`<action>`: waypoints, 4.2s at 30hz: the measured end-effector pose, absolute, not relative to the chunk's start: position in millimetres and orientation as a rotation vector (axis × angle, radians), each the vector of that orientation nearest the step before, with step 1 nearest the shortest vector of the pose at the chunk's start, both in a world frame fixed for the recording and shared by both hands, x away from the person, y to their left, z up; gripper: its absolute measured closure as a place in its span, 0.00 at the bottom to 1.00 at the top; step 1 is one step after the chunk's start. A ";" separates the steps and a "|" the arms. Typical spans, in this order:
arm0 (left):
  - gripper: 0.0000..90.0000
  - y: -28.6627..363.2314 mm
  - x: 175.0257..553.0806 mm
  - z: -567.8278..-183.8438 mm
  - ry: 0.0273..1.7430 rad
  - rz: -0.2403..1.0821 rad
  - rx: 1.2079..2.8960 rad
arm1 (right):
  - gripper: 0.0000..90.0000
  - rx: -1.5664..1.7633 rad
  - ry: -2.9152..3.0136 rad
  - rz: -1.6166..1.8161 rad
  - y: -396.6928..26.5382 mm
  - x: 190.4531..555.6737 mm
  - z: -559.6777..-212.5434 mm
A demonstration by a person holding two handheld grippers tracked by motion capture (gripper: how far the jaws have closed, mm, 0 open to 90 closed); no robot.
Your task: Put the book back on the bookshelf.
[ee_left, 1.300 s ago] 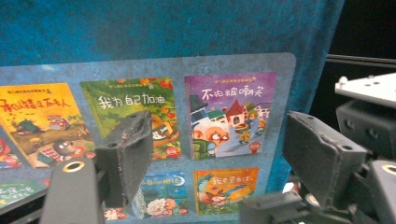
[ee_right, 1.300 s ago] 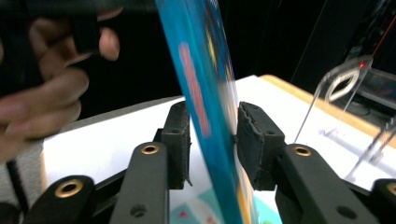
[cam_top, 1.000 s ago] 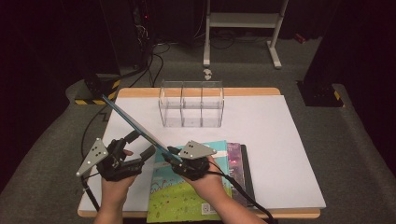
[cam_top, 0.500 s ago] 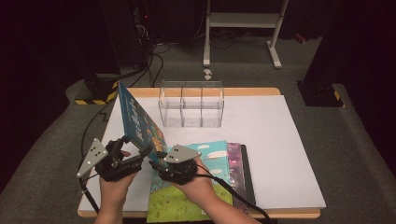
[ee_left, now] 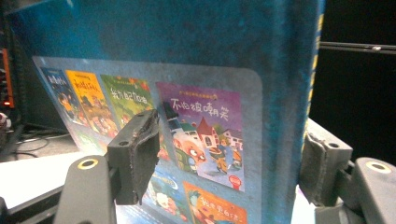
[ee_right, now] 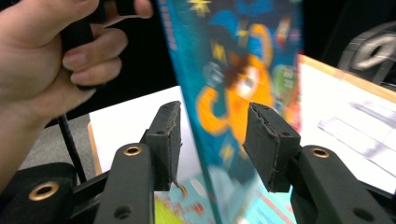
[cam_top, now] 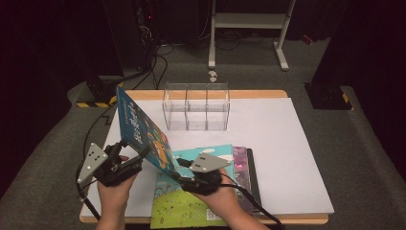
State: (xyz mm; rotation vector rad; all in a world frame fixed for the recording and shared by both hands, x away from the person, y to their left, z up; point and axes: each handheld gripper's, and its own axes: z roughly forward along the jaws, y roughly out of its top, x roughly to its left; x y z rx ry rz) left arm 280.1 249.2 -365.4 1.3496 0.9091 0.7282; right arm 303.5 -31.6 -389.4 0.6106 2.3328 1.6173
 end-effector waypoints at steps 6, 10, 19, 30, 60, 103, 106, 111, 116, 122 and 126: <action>0.37 249.6 282.0 -358.5 0.942 0.795 1.366 | 0.61 0.743 2.223 1.558 -110.3 303.3 -394.3; 0.41 251.1 286.0 -354.2 0.984 0.819 1.369 | 0.61 0.856 2.150 1.490 -157.4 309.9 -407.6; 0.50 248.2 296.1 -335.7 1.045 0.888 1.442 | 0.62 1.030 2.054 1.552 -209.1 318.4 -438.0; 0.69 252.5 303.1 -327.9 1.114 0.944 1.466 | 0.62 1.034 2.052 1.555 -216.5 319.5 -440.9; 0.88 278.9 303.0 -334.4 1.016 0.940 1.518 | 0.62 1.083 2.068 1.525 -215.6 321.7 -453.2; 0.81 279.9 294.8 -374.7 1.028 0.896 1.493 | 0.59 1.146 2.072 1.469 -222.4 326.9 -469.7; 0.82 278.7 297.4 -378.2 1.024 0.878 1.515 | 0.59 1.148 2.075 1.464 -222.5 327.6 -470.9; 0.81 274.5 302.9 -387.2 1.028 0.856 1.523 | 0.59 1.146 2.084 1.457 -221.4 327.8 -471.9; 0.81 270.2 306.7 -391.7 1.029 0.857 1.525 | 0.59 1.143 2.094 1.449 -220.5 328.0 -473.5; 0.88 268.4 307.6 -390.5 1.063 0.850 1.510 | 0.59 1.150 2.098 1.451 -221.0 328.0 -474.7; 0.91 266.2 308.3 -388.9 1.061 0.853 1.519 | 0.59 1.149 2.099 1.453 -221.1 327.9 -474.8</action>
